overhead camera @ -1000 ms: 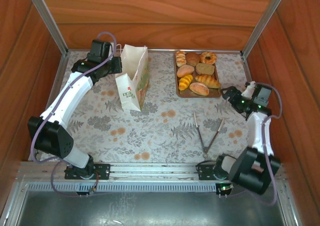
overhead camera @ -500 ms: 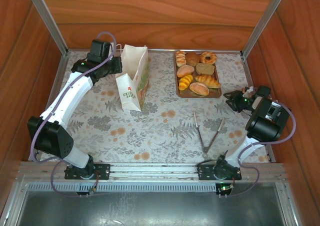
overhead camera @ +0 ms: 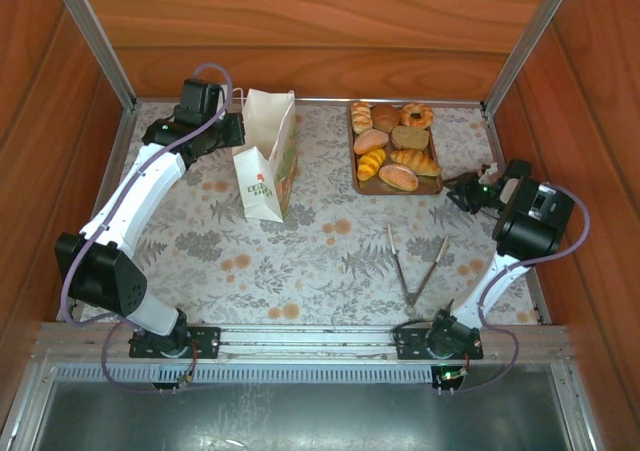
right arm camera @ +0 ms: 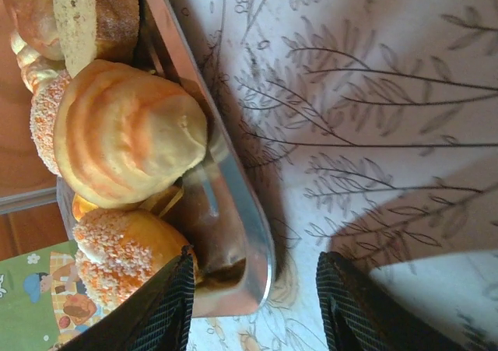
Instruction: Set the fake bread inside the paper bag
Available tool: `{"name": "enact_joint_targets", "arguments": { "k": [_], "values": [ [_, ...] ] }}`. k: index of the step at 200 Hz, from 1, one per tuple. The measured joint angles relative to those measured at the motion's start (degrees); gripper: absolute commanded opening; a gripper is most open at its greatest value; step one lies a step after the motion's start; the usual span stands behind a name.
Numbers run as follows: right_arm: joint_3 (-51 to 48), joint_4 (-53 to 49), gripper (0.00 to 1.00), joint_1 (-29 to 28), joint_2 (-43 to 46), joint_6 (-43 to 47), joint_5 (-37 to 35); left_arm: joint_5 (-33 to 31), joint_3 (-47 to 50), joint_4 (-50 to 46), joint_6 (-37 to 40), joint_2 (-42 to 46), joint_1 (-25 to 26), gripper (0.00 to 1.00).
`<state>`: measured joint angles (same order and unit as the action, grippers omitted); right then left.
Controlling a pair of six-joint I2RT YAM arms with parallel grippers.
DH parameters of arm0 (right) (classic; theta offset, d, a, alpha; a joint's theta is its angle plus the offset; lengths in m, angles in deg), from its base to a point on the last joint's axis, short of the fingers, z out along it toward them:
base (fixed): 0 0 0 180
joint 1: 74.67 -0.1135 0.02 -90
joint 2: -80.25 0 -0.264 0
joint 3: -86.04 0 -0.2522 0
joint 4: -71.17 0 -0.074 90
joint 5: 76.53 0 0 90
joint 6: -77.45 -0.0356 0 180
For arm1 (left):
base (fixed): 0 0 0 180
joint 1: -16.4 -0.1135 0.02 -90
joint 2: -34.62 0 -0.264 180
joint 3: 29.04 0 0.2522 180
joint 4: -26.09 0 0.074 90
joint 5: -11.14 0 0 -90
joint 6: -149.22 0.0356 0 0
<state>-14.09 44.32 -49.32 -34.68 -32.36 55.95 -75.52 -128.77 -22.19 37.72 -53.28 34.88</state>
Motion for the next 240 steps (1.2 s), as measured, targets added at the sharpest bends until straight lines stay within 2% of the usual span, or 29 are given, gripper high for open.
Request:
{"name": "enact_joint_targets", "arguments": {
  "k": [240],
  "values": [
    [11.41,-16.44,0.44,-6.60,-2.82,-0.44,-12.61,0.48,0.00,0.15,-0.44,0.59,0.00,0.00]
  ]
}}
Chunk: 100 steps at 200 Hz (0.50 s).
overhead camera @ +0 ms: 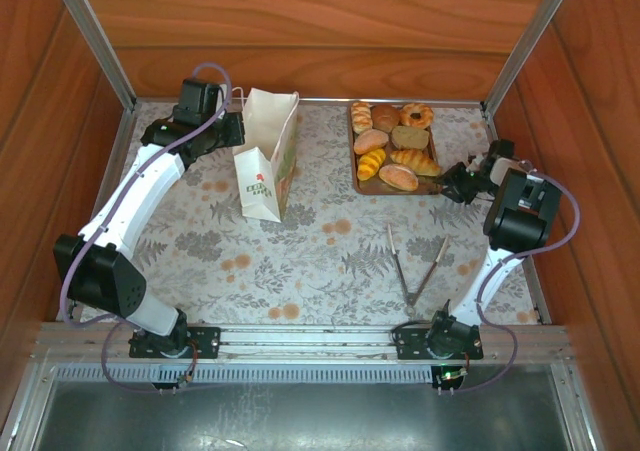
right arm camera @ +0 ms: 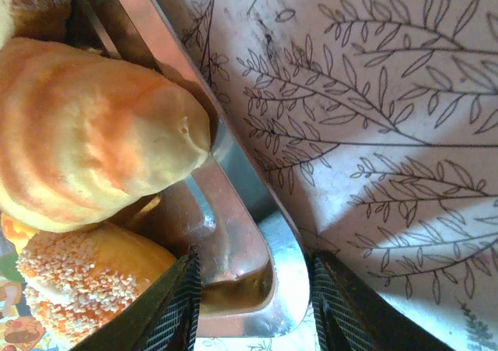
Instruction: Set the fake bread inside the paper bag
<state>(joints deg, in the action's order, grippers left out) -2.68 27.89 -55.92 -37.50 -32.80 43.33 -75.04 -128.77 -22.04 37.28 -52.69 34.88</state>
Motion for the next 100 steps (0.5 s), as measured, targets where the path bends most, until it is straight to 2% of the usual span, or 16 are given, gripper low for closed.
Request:
{"name": "enact_joint_targets", "arguments": {
  "k": [26,100],
  "values": [
    [1.40,-1.88,0.42,-0.79,-0.44,0.15,-1.86,-0.11,0.00,0.00,0.02,0.50,0.00,0.00],
    [3.54,-5.03,0.19,-3.06,-1.22,2.47,-7.39,-0.50,0.00,0.04,0.02,1.01,0.00,0.00]
  ]
}}
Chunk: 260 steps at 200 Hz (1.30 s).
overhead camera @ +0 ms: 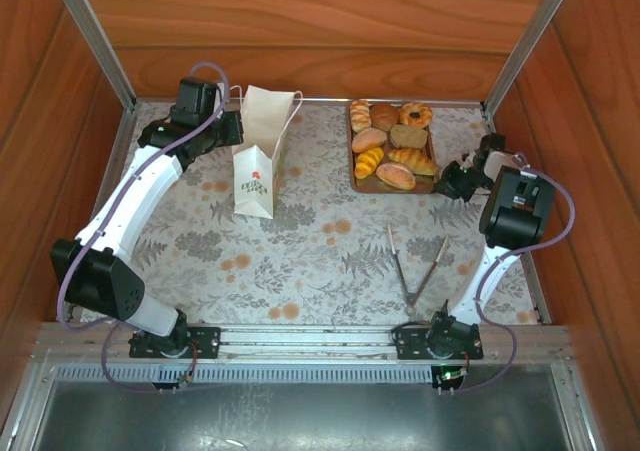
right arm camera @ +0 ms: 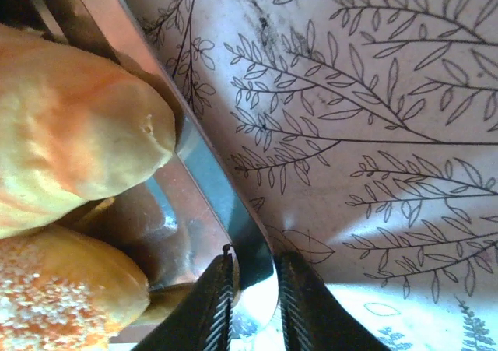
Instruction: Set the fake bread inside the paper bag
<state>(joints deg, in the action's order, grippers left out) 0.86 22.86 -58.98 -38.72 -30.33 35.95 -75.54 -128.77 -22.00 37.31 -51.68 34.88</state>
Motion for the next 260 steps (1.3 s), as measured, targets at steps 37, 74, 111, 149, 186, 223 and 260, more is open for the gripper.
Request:
{"name": "enact_joint_targets", "arguments": {
  "k": [37,74,111,149,186,223,260],
  "values": [
    [-0.28,-0.11,0.08,-0.42,0.11,1.55,-0.20,0.00,0.22,0.02,-0.02,0.07,0.00,0.00],
    [-3.78,0.46,0.07,-1.07,2.49,2.64,-0.31,-0.02,0.35,0.02,-0.02,0.44,0.00,0.00],
    [-9.55,0.48,0.07,-2.54,6.62,3.76,-0.59,-0.07,0.72,0.02,-0.02,1.25,0.00,0.00],
    [-13.75,0.66,0.07,-5.05,9.81,4.00,-0.63,-0.13,1.25,0.11,-0.11,1.79,0.00,0.00],
    [-15.47,1.88,0.08,-8.94,11.47,2.73,-0.57,-0.26,1.84,0.22,-0.83,2.12,0.00,0.00],
    [-16.33,4.02,0.11,-14.36,11.89,-0.09,-0.44,-0.50,2.99,0.87,-1.84,3.17,0.00,0.00],
    [-17.05,5.88,0.19,-17.42,12.02,-1.86,-0.04,-0.57,3.72,2.29,-3.34,3.78,0.00,0.00]
  ]
}}
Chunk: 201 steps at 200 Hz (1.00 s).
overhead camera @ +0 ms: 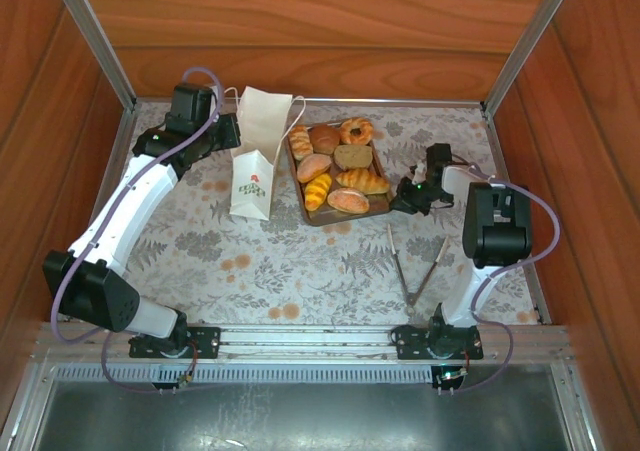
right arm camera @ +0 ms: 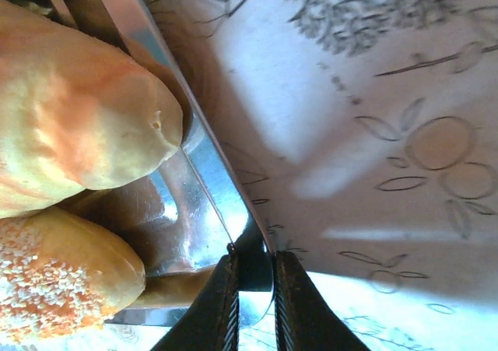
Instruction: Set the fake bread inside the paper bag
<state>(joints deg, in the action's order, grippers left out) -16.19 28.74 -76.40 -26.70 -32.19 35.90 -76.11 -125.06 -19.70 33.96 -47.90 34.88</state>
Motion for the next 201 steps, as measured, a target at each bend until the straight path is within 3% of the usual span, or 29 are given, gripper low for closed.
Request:
{"name": "enact_joint_targets", "arguments": {
  "k": [35,74,111,121,149,156,201],
  "values": [
    [0.39,-0.94,0.44,-0.09,2.25,0.90,-2.27,-1.31,2.16,2.49,-1.88,1.16,0.00,0.00],
    [1.84,-3.54,0.55,0.31,8.44,2.29,-7.41,-1.38,5.57,6.10,-4.85,2.19,-1.20,0.00],
    [1.60,-7.69,0.68,0.33,21.27,3.67,-13.62,2.32,10.01,11.15,-8.44,2.43,-5.11,0.00],
    [0.79,-8.63,0.77,0.33,25.46,3.61,-14.86,2.93,10.78,12.15,-9.05,2.43,-5.95,0.11],
    [-4.37,-12.41,0.87,0.09,36.17,2.27,-16.65,4.44,11.96,13.70,-8.92,2.75,-6.60,0.40],
    [-6.16,-13.60,0.94,-0.24,38.40,1.77,-17.09,4.85,12.15,13.70,-8.83,2.89,-6.64,0.45],
    [-15.45,-22.49,1.00,-4.00,49.20,-3.74,-19.80,6.40,13.55,14.34,-6.73,6.25,-6.75,0.76]
  ]
}}
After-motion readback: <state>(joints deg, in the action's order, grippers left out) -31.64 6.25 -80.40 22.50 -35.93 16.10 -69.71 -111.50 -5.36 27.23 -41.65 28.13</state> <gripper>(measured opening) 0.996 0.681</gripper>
